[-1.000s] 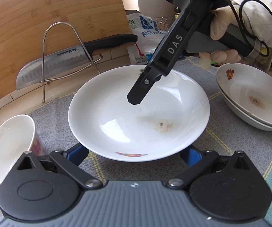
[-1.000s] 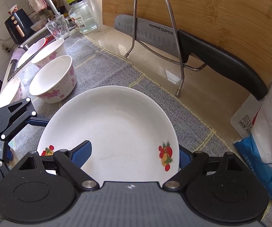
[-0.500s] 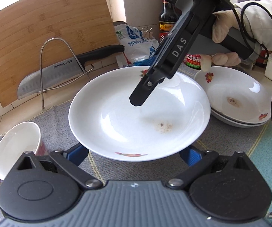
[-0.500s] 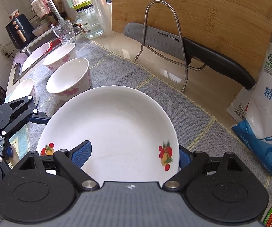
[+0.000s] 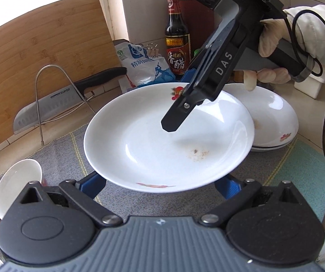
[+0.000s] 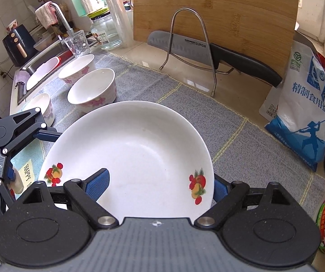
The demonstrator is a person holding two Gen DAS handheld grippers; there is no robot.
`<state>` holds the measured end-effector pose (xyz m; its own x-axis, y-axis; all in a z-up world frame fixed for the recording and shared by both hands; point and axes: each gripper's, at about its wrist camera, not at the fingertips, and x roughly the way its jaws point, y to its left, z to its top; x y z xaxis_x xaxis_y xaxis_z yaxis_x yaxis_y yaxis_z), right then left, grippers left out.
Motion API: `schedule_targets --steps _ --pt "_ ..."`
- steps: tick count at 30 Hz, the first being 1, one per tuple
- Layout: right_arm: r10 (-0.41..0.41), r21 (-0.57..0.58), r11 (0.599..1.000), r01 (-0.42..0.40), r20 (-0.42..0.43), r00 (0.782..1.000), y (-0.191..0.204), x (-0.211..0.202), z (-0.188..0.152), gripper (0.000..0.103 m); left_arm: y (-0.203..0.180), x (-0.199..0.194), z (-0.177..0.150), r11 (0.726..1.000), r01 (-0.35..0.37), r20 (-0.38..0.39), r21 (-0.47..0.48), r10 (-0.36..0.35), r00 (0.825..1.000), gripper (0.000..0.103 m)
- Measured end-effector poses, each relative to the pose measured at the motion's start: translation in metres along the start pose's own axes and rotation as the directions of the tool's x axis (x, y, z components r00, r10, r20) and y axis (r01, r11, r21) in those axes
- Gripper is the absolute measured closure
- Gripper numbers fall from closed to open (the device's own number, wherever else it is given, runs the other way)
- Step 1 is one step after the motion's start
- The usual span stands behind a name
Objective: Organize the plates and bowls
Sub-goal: 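Lift and carry the fruit-print plate with both tools toward the plate stack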
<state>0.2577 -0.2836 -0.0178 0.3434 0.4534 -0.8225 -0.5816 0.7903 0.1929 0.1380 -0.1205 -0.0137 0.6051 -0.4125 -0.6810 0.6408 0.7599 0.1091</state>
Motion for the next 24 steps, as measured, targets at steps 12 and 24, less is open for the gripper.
schedule_targets --steps 12,24 --pt "-0.067 0.082 0.995 0.065 0.027 0.997 -0.001 -0.033 -0.040 0.009 -0.024 -0.005 0.009 0.993 0.086 0.013 0.076 -0.087 0.996 0.002" --pt "-0.129 0.173 0.977 0.122 0.032 0.991 -0.010 -0.061 -0.087 0.009 -0.045 0.003 0.020 0.975 0.173 0.004 0.141 -0.175 0.985 0.002"
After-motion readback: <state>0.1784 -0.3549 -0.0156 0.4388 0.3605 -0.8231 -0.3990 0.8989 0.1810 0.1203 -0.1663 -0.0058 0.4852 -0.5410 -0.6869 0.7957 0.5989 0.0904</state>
